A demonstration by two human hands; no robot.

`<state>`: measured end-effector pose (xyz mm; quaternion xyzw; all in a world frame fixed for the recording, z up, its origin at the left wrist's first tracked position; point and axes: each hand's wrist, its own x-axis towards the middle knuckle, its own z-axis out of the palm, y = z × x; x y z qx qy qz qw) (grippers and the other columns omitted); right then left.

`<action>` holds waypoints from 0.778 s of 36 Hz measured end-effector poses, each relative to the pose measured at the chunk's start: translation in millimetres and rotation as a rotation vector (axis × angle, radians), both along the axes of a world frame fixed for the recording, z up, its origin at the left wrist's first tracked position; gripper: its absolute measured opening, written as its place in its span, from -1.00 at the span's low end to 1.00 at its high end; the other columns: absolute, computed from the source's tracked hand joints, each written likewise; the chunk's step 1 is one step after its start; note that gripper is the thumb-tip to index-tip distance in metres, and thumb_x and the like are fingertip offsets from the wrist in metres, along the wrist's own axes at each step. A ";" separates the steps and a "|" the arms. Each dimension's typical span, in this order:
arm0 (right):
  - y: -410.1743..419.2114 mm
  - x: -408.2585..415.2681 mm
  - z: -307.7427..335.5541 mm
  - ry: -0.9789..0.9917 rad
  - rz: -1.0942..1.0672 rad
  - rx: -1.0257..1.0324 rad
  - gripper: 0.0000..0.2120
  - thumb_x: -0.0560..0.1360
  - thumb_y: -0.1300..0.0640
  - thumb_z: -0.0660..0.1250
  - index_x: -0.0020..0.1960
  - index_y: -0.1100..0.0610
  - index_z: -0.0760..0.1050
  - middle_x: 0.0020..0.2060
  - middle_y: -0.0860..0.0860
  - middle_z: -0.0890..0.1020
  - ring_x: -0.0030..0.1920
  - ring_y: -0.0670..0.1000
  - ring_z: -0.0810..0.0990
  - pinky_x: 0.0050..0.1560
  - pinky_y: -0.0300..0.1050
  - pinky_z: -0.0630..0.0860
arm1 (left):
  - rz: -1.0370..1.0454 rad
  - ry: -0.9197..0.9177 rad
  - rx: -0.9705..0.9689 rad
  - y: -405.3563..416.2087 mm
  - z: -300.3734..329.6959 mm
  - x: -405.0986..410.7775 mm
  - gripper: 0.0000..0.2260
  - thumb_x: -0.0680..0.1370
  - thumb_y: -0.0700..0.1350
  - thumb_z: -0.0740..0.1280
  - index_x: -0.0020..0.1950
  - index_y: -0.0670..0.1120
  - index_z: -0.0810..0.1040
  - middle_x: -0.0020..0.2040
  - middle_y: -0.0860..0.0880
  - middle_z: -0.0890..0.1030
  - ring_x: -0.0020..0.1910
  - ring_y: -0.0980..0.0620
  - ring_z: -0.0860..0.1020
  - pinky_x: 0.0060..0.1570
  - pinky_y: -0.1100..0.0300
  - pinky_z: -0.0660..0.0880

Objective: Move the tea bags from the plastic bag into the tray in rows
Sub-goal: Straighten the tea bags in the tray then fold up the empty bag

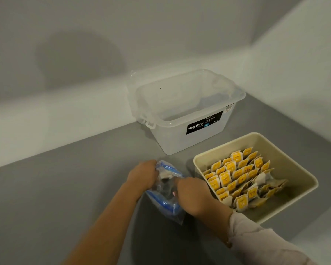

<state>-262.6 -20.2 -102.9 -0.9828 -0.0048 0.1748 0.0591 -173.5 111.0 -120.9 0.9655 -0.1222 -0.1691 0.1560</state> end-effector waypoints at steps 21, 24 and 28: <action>21.4 3.9 -0.2 -0.076 -0.042 -0.052 -0.78 0.59 0.21 0.15 0.14 0.18 0.52 0.06 0.12 0.61 0.08 0.13 0.59 -0.02 -0.05 0.47 | -0.066 0.118 -0.185 -2.5 24.4 -37.5 -0.73 0.64 -0.08 0.08 -0.01 -0.18 0.52 -0.08 -0.11 0.58 -0.05 -0.07 0.57 0.02 0.16 0.45; 19.3 2.9 -0.7 -0.083 -0.060 -0.038 -0.78 0.59 0.20 0.14 0.13 0.18 0.52 0.05 0.13 0.61 0.07 0.13 0.59 -0.05 -0.05 0.46 | -0.074 0.081 -0.119 0.7 25.1 -34.9 -0.77 0.61 -0.11 0.12 0.07 -0.19 0.51 0.00 -0.14 0.61 0.00 -0.11 0.58 0.09 0.10 0.50; 14.5 9.2 1.1 0.010 -0.185 0.045 -0.76 0.60 0.07 0.21 0.19 0.17 0.49 0.10 0.10 0.59 0.11 0.08 0.58 0.08 -0.10 0.47 | -0.015 -0.011 -0.050 6.0 18.4 -27.6 -0.80 0.59 -0.08 0.11 0.10 -0.10 0.47 0.05 -0.12 0.60 -0.02 -0.09 0.56 0.05 0.05 0.51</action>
